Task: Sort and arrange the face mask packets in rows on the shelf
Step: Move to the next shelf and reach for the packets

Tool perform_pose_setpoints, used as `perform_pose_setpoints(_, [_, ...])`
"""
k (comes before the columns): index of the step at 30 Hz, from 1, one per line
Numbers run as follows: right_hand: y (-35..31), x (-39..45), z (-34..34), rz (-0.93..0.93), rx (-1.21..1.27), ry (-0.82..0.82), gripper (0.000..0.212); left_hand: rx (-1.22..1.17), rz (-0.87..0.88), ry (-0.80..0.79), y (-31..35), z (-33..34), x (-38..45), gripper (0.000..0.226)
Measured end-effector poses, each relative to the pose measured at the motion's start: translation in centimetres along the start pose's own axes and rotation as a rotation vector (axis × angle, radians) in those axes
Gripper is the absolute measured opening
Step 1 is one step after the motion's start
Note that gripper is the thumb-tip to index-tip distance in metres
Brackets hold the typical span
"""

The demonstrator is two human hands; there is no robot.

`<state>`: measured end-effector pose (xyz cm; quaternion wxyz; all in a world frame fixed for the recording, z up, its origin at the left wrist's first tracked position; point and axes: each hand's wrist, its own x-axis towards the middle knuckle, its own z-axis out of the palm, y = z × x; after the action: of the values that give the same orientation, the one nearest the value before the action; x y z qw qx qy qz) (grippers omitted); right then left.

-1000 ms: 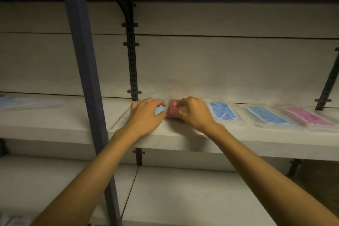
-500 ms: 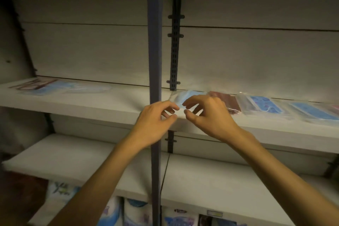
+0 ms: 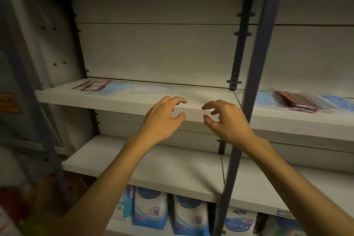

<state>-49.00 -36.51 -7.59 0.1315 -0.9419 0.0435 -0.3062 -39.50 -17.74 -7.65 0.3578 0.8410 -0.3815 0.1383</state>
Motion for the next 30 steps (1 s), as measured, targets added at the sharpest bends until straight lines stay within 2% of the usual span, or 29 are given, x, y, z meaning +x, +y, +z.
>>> perform_pose_setpoints(12, [-9.0, 7.3, 9.5, 0.025, -0.011, -0.018, 0.029, 0.044, -0.030, -0.001, -14.0, -7.1, 1.2, 0.037])
perform_pose_setpoints(18, [-12.4, 13.1, 14.3, 0.068, 0.088, -0.012, 0.026, 0.212, -0.108, 0.011, -22.2, -10.5, 5.0, 0.025])
perform_pose_setpoints(23, [-14.2, 17.7, 16.9, 0.108, 0.107, 0.015, 0.024, 0.337, -0.178, 0.094, -29.8, -13.7, 8.9, 0.019])
perform_pose_setpoints(28, [-15.6, 20.6, 19.9, 0.145, 0.091, 0.001, 0.024, 0.426, -0.256, 0.084, -35.9, -15.5, 12.6, 0.020])
perform_pose_setpoints(30, [-16.2, 21.7, 21.1, 0.155, 0.075, -0.006, 0.024, 0.450, -0.281, 0.047, -37.8, -15.7, 14.1, 0.030])
